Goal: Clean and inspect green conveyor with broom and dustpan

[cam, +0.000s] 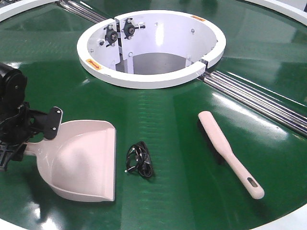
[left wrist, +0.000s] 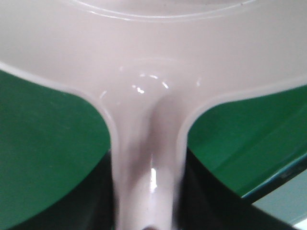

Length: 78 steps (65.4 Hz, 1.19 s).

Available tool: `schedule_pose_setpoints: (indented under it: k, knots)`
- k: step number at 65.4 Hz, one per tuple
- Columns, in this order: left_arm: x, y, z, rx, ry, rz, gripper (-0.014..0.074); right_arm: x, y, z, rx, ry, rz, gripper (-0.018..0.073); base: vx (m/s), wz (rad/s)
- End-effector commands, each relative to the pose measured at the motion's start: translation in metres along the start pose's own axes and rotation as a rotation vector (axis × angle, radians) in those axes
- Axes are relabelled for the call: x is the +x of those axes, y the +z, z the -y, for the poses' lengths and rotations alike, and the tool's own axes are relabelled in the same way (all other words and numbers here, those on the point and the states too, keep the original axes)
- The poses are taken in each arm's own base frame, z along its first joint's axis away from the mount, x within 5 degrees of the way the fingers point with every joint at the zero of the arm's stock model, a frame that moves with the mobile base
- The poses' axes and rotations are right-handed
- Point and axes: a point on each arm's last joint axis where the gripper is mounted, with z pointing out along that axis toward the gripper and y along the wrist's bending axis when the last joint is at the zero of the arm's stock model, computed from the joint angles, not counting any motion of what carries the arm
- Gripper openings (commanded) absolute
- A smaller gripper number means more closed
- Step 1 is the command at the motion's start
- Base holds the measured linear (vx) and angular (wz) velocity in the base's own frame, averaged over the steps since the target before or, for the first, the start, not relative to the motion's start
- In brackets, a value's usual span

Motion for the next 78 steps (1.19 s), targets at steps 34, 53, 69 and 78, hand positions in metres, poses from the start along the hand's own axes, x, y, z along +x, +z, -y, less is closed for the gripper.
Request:
schedule_pose_setpoints:
  k: [34, 53, 69, 78]
  knots:
    - [0.004, -0.040, 0.007, -0.115, -0.010, -0.019, 0.0055, -0.006, -0.001, 0.000, -0.004, -0.004, 0.080, -0.0008, 0.00, 0.00]
    - [-0.003, -0.043, 0.008, -0.127, -0.030, -0.012, 0.0055, -0.006, -0.001, 0.000, -0.004, -0.004, 0.080, -0.0008, 0.00, 0.00]
    - [-0.003, -0.043, 0.008, -0.126, -0.032, -0.012, 0.0055, -0.006, -0.001, 0.000, -0.004, -0.004, 0.080, -0.0008, 0.00, 0.00]
    - [-0.003, -0.043, 0.008, -0.126, -0.033, -0.010, 0.0056, -0.006, -0.001, 0.000, -0.004, -0.004, 0.080, -0.0008, 0.00, 0.00]
